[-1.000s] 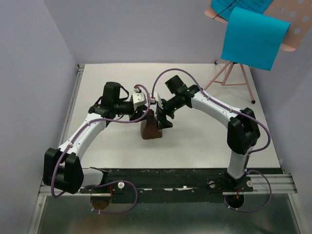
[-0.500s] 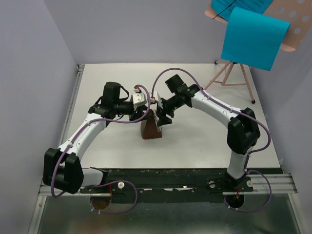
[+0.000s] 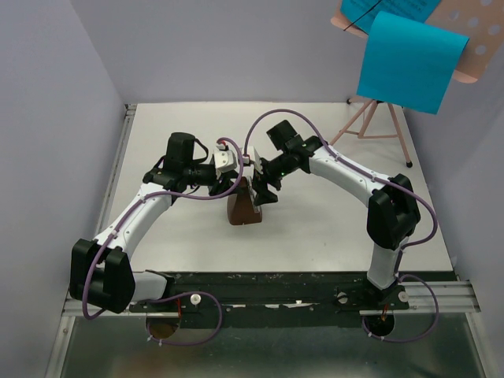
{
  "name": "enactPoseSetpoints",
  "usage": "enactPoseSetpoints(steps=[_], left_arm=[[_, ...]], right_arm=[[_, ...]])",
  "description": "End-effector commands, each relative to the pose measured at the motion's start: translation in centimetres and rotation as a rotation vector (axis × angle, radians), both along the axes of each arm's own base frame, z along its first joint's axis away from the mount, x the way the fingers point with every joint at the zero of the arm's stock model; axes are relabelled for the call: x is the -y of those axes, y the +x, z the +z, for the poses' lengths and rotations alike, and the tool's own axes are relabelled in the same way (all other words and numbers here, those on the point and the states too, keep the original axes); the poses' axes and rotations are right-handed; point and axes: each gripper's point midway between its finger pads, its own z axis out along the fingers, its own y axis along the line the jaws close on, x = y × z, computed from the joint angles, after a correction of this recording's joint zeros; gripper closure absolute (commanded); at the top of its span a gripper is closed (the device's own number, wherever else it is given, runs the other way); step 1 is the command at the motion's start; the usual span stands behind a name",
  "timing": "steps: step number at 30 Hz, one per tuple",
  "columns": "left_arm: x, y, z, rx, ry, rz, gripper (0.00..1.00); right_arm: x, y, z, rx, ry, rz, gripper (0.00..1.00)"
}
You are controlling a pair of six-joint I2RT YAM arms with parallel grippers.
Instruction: Pack up the instrument practice props
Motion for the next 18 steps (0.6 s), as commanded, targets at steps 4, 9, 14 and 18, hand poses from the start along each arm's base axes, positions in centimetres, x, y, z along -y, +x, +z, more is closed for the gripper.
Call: enactPoseSetpoints(steps=[4,9,14,18], left_arm=[[-0.7,-0.6,-2.6,-0.091,0.054,0.01,0.69],[-0.7,-0.6,-2.7,-0.092,0.056,0.009,0.69],[-0.7,-0.5,-2.8,-0.095,0.059,0.007,0.69],[-0.7,-0.4,-2.8,-0.097,0.059,0.007,0.69]], right_arm=[[-0.6,1.2,3.2,0.047,0.054,-0.063,0.11],[-0.8,1.5,4.3,0.053,0.083,-0.076,0.08],[-1.0,1.2,4.5,0.038,0.097,-0.059,0.15],[-1.0,0.5,4.0,0.013,0.096,-0.027,0.26]])
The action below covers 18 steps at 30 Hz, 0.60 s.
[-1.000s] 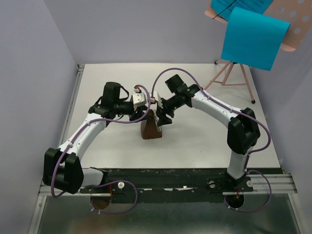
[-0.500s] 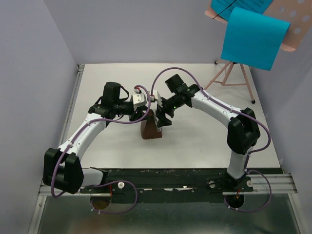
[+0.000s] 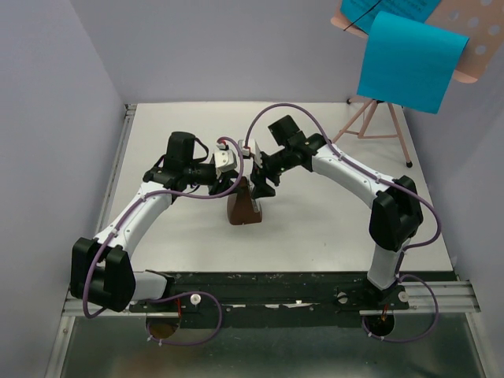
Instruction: Pack up the instrument practice props
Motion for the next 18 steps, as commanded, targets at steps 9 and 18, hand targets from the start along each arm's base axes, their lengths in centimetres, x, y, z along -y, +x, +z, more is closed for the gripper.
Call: enactPoseSetpoints(steps=[9,18], left_arm=[[-0.7,-0.5,-2.9,-0.105,0.05,0.012,0.69],[-0.2,-0.2,-2.8,-0.117,0.021,0.001,0.72]], right_arm=[[0.1,-1.6,0.5,0.001,0.029,0.107,0.49],[-0.6,-0.9,-0.6,0.02,0.01,0.089,0.61]])
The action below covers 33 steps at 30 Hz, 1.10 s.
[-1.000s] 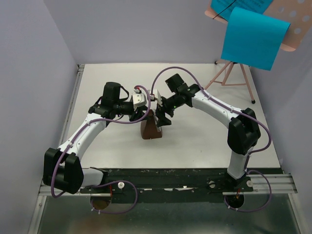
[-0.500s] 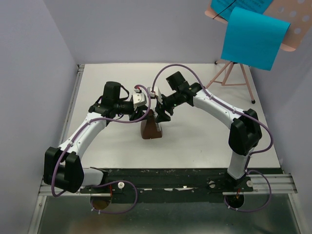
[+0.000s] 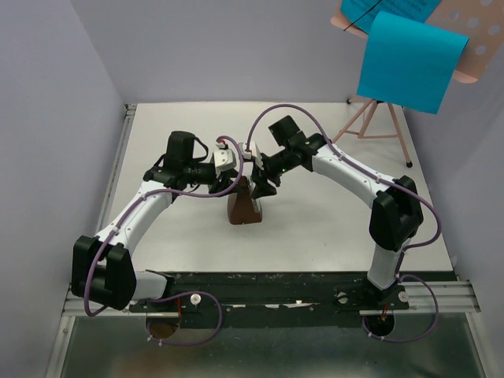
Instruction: Pack up the instrument practice props
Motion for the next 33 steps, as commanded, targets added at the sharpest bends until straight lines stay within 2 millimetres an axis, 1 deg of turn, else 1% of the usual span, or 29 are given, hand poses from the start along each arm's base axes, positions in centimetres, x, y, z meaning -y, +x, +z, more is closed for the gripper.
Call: enactPoseSetpoints(steps=[1,4,8,11,14,15,16,18,19,21,22,23,26,28,30,31,33], left_arm=[[-0.1,-0.7,-3.0,-0.115,0.034,-0.007,0.73],[0.4,-1.1,-3.1,-0.097,0.044,-0.028,0.75],[1.2,-1.1,-3.0,-0.106,0.027,-0.033,0.76],[1.7,-1.2,-3.1,-0.113,0.02,-0.037,0.77],[1.7,-1.4,-3.6,-0.117,0.034,-0.029,0.8],[1.7,-1.5,-3.8,-0.113,0.038,-0.026,0.81],[1.7,-1.6,-3.9,-0.118,0.037,-0.025,0.81],[1.5,-2.0,-4.0,-0.132,0.036,-0.035,0.82],[1.5,-2.3,-4.0,-0.134,0.034,-0.051,0.84],[1.2,-2.8,-4.1,-0.13,0.041,-0.077,0.92],[1.1,-3.2,-4.3,-0.125,0.051,-0.095,0.97],[1.0,-3.3,-4.4,-0.122,0.057,-0.107,0.99],[0.7,-3.8,-5.0,-0.12,0.075,-0.141,1.0],[0.4,-4.1,-5.5,-0.117,0.097,-0.164,1.0],[0.1,-4.4,-6.1,-0.11,0.121,-0.179,1.0],[0.0,-4.5,-6.3,-0.102,0.13,-0.184,1.0],[-0.2,-4.7,-6.4,-0.087,0.136,-0.188,1.0]], right_arm=[[-0.8,0.2,-0.9,0.016,-0.022,-0.011,0.64],[-1.2,0.6,-1.4,0.046,-0.043,-0.04,0.68],[-2.1,-0.8,-2.5,0.107,-0.059,0.007,0.75],[-3.0,-1.5,-1.8,0.039,-0.021,-0.031,0.79],[-3.2,-0.2,-1.6,0.03,-0.021,-0.155,0.91],[-3.3,0.3,-1.1,0.012,-0.001,-0.206,0.95],[-3.1,0.0,-0.5,-0.029,0.036,-0.212,0.94],[-3.4,-1.9,0.7,-0.06,0.11,-0.092,0.92],[-3.3,-2.6,0.5,-0.045,0.109,-0.045,0.92],[-3.0,-3.3,0.4,-0.014,0.109,0.031,0.92],[-2.9,-3.3,0.1,0.016,0.102,0.061,0.93],[-2.6,-3.2,-0.3,0.043,0.09,0.082,0.94],[-2.2,-2.1,-1.4,0.18,0.071,0.099,0.98],[-2.3,-0.9,-1.3,0.302,0.085,0.098,0.99],[-2.1,-0.3,-1.6,0.359,0.083,0.094,1.0],[-2.2,-0.1,-1.5,0.36,0.078,0.09,1.0],[-2.5,0.1,-1.4,0.257,0.071,0.04,1.0]])
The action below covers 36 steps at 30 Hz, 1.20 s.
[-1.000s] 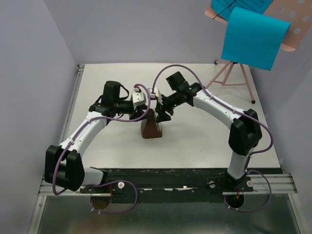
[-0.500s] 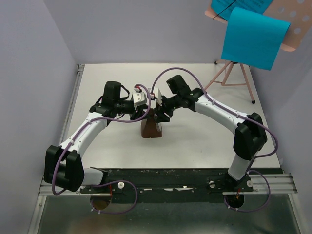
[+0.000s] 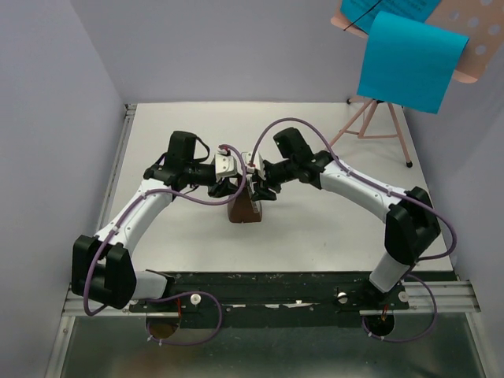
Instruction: Pack up the instrument practice props
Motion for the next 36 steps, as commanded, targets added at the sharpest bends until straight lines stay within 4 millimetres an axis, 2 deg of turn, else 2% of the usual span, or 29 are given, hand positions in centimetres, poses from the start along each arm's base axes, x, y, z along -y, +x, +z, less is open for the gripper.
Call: enactPoseSetpoints(steps=[1,5,7,11,13,15,17,21,23,25,28,31,32,33,34,36], left_arm=[[-0.6,-4.2,-6.1,-0.16,0.118,-0.089,1.0],[-0.2,-4.0,-5.4,-0.149,0.084,-0.078,1.0],[0.1,-3.8,-5.1,-0.156,0.06,-0.071,1.0],[1.2,-3.6,-4.8,-0.15,0.026,-0.09,1.0],[1.8,-3.6,-5.1,-0.141,0.031,-0.106,1.0],[2.3,-3.1,-5.5,-0.161,0.031,-0.08,1.0],[2.5,-2.6,-5.5,-0.197,0.017,-0.052,1.0],[2.6,-3.0,-5.5,-0.197,-0.001,-0.056,1.0],[2.2,-3.1,-5.6,-0.191,0.006,-0.046,0.99],[1.6,-2.7,-5.3,-0.191,0.015,-0.011,0.85],[0.3,-2.0,-3.7,-0.167,0.01,0.059,0.57],[-1.0,-1.5,-1.9,-0.125,0.007,0.123,0.36],[-1.3,-1.3,-1.2,-0.107,0.011,0.139,0.05],[-1.6,-1.4,-0.5,-0.1,0.016,0.152,0.01],[-1.8,-1.4,0.1,-0.096,0.021,0.168,0.01],[-2.3,-1.3,0.9,-0.104,0.033,0.211,0.01]], right_arm=[[-2.2,-0.1,-1.4,-0.031,-0.011,0.069,1.0],[-3.0,-2.4,-0.8,-0.262,0.038,0.095,1.0],[-3.2,-3.2,-1.3,-0.29,0.045,0.106,1.0],[-3.8,-4.6,-3.4,-0.24,0.006,0.158,1.0],[-4.3,-4.2,-4.7,-0.238,-0.042,0.104,1.0],[-4.8,-2.0,-5.6,-0.221,-0.076,-0.069,1.0],[-5.2,-1.6,-5.0,-0.209,-0.039,-0.107,1.0],[-6.0,-3.5,-3.9,-0.207,0.023,-0.025,1.0],[-6.0,-4.0,-3.5,-0.226,0.025,-0.014,0.92],[-5.6,-4.3,-2.7,-0.218,0.034,-0.005,0.75],[-4.8,-4.0,-0.2,-0.185,0.056,-0.01,0.49],[-4.1,-3.2,2.3,-0.161,0.069,-0.029,0.28],[-3.9,-3.1,3.2,-0.154,0.078,-0.033,0.19],[-3.8,-2.9,3.9,-0.147,0.085,-0.041,0.06],[-3.6,-2.6,4.5,-0.142,0.087,-0.051,0.02],[-3.1,-1.9,5.3,-0.133,0.083,-0.091,0.0]])
